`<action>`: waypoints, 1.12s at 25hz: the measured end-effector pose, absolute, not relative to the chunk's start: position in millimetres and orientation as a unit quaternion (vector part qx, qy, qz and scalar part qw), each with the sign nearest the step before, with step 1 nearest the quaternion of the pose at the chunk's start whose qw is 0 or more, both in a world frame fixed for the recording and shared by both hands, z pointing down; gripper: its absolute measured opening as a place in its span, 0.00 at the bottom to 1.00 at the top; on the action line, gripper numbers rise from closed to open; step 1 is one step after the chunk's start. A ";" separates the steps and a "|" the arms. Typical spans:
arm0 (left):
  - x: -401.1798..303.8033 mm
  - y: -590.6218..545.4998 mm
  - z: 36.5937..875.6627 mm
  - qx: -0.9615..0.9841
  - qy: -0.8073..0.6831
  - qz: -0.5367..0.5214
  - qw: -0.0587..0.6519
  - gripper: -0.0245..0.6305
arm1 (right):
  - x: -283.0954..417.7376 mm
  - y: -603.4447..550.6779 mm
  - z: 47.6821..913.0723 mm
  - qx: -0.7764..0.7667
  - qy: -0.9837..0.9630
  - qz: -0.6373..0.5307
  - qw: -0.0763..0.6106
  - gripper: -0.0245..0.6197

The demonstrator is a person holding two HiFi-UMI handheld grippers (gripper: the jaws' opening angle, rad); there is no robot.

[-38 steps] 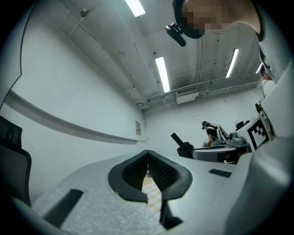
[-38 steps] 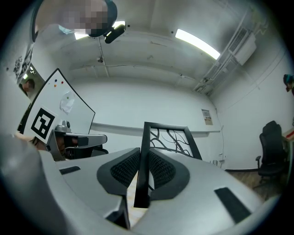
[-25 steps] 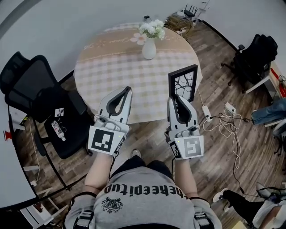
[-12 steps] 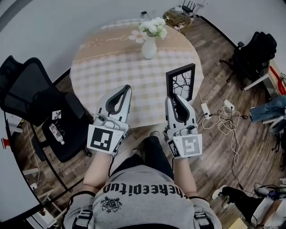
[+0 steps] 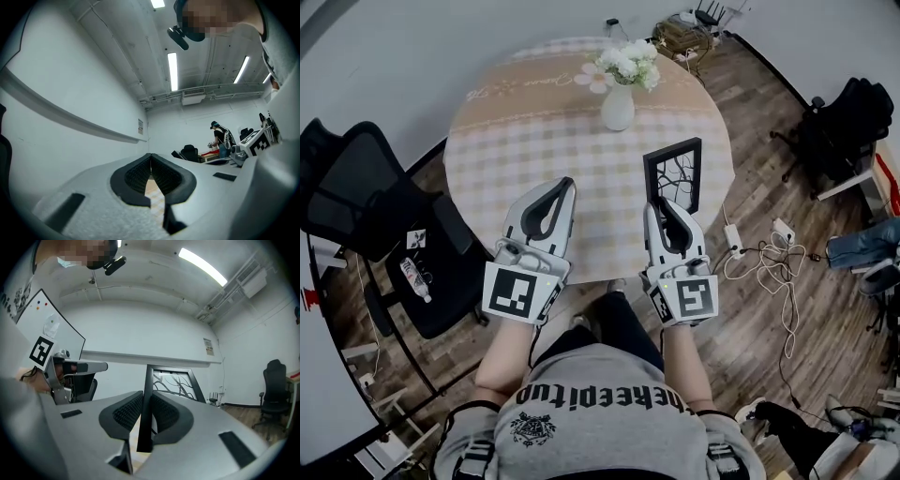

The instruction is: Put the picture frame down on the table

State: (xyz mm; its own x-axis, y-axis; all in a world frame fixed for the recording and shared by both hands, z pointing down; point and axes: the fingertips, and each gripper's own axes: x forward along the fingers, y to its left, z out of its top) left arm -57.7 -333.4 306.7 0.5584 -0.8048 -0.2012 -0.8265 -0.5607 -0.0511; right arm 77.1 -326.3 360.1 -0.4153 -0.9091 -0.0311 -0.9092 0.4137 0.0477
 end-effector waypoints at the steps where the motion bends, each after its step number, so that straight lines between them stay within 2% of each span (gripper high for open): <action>1: -57.5 -340.7 308.1 -0.879 0.466 0.076 0.068 0.06 | 77.7 -335.0 364.3 -0.539 0.842 0.024 -0.005 0.14; 19: -44.0 -404.0 347.1 -0.851 0.523 0.046 0.027 0.06 | 98.1 -415.8 482.5 -0.489 0.862 -0.086 -0.100 0.14; 28: -65.9 -419.4 365.5 -0.833 0.552 0.032 0.007 0.06 | 82.6 -430.9 540.0 -0.463 0.863 -0.135 -0.152 0.14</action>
